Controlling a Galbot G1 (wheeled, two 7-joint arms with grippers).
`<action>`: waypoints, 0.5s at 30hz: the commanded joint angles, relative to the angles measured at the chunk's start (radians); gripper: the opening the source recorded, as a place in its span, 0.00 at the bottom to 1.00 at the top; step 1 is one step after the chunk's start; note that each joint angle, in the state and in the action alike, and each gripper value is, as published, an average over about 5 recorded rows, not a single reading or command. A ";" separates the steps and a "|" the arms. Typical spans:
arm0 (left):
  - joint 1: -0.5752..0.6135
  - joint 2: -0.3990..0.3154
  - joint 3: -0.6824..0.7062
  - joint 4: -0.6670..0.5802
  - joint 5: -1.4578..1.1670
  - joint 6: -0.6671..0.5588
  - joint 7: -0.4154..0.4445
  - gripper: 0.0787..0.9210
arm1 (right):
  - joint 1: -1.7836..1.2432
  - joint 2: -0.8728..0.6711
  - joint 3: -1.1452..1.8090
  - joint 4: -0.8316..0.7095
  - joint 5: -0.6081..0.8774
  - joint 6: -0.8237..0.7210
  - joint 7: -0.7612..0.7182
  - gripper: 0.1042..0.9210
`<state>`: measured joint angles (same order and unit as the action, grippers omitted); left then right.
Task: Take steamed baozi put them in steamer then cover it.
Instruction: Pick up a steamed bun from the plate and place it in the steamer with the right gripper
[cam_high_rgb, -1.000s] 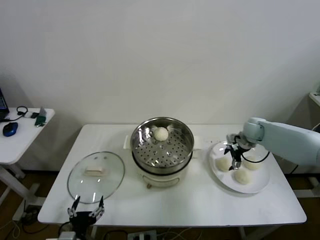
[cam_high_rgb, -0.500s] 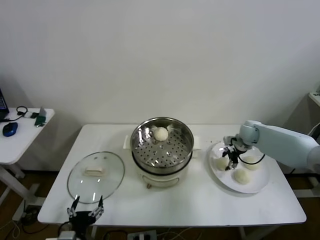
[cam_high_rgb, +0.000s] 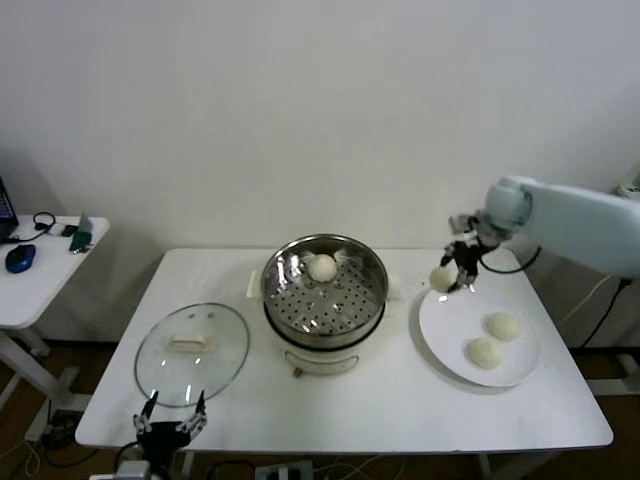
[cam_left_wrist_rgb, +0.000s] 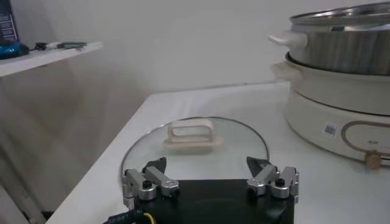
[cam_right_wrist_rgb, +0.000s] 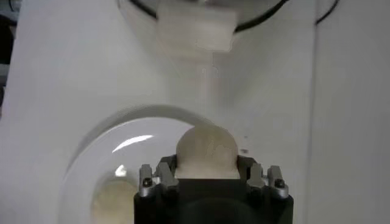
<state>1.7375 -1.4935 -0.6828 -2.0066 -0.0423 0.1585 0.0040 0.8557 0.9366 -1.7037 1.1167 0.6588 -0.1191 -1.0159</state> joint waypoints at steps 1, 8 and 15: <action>-0.004 0.001 0.003 0.002 -0.001 0.001 0.001 0.88 | 0.323 0.166 -0.053 0.148 0.265 -0.054 -0.032 0.67; -0.010 0.004 0.006 0.011 -0.004 0.000 0.001 0.88 | 0.172 0.347 0.067 0.161 0.293 -0.130 0.052 0.67; -0.013 0.005 0.005 0.008 -0.001 0.002 0.000 0.88 | 0.013 0.462 0.060 0.095 0.222 -0.148 0.114 0.68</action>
<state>1.7250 -1.4882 -0.6779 -1.9983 -0.0447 0.1596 0.0043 0.9590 1.2203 -1.6687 1.2167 0.8552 -0.2257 -0.9596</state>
